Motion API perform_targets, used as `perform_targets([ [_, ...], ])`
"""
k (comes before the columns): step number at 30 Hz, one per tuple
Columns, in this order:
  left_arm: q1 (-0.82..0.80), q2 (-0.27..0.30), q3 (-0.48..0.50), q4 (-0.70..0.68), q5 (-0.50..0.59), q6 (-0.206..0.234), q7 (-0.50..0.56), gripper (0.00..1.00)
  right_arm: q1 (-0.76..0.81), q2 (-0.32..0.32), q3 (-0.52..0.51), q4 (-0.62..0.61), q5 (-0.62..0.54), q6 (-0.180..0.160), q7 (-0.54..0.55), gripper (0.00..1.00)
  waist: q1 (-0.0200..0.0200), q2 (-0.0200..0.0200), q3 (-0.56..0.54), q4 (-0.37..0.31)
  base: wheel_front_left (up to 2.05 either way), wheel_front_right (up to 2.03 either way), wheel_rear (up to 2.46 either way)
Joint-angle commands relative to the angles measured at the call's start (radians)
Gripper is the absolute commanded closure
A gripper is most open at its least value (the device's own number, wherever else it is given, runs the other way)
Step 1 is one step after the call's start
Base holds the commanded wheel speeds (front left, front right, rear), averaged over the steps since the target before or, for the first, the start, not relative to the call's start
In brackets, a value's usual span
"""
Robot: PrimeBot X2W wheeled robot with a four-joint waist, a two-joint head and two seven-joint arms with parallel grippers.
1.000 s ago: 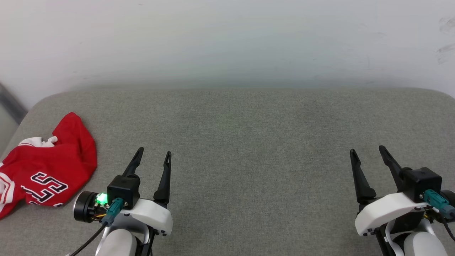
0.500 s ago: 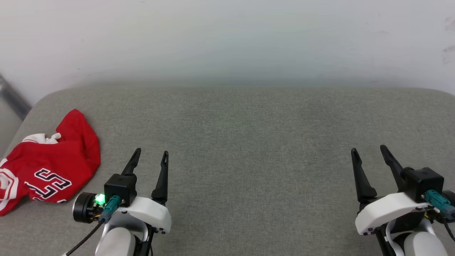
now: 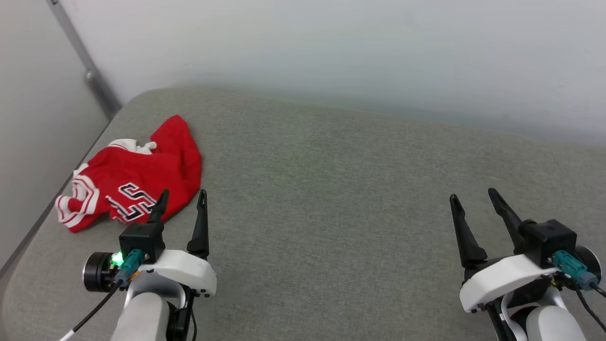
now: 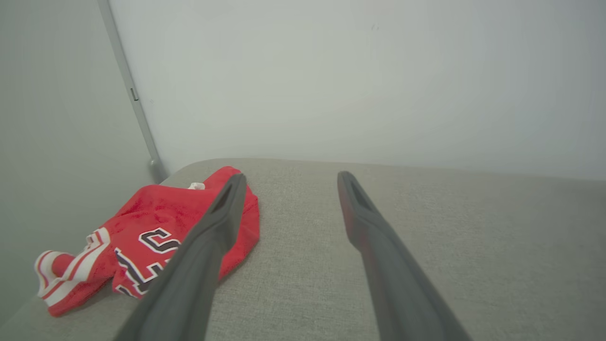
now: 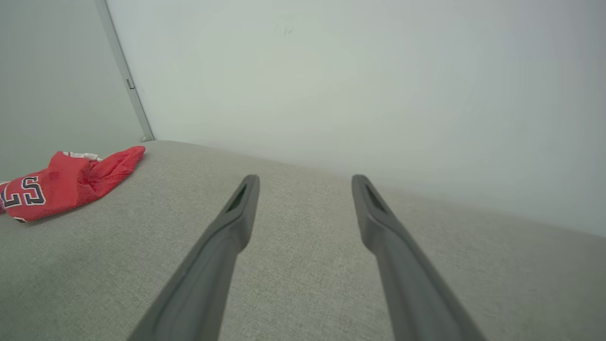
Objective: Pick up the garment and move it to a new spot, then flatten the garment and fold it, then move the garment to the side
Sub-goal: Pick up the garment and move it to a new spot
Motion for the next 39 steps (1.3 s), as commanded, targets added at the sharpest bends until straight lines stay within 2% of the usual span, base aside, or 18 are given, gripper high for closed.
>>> perform_targets([
  [1,-0.004,0.001,0.002,0.0,-0.002,0.004,-0.003,0.0,-0.009,0.002,0.001,-0.005,0.002,0.0,-0.003,0.0,0.0,0.0,0.0,0.043,0.0,0.0,0.0],
  [13,0.02,0.011,0.051,-0.002,-0.032,0.018,-0.003,0.0,-0.021,0.002,0.054,-0.023,0.005,0.0,0.004,0.0,0.0,0.0,0.002,0.211,0.0,0.0,0.0],
  [22,0.034,0.009,0.065,-0.009,-0.039,0.026,-0.003,0.0,-0.032,0.002,0.075,-0.022,-0.001,0.0,0.011,0.0,0.0,0.0,0.015,0.274,0.0,0.0,0.0],
  [31,0.005,0.009,0.066,-0.008,-0.038,0.026,-0.003,0.0,-0.052,0.001,0.086,-0.021,-0.001,0.0,0.013,0.0,0.0,0.0,0.038,0.271,0.0,0.0,0.0],
  [39,-0.163,0.031,0.063,0.02,-0.04,0.01,0.001,0.0,-0.098,-0.013,0.095,-0.04,-0.012,0.0,0.033,0.0,0.0,0.0,0.111,0.207,0.0,0.0,0.0],
])
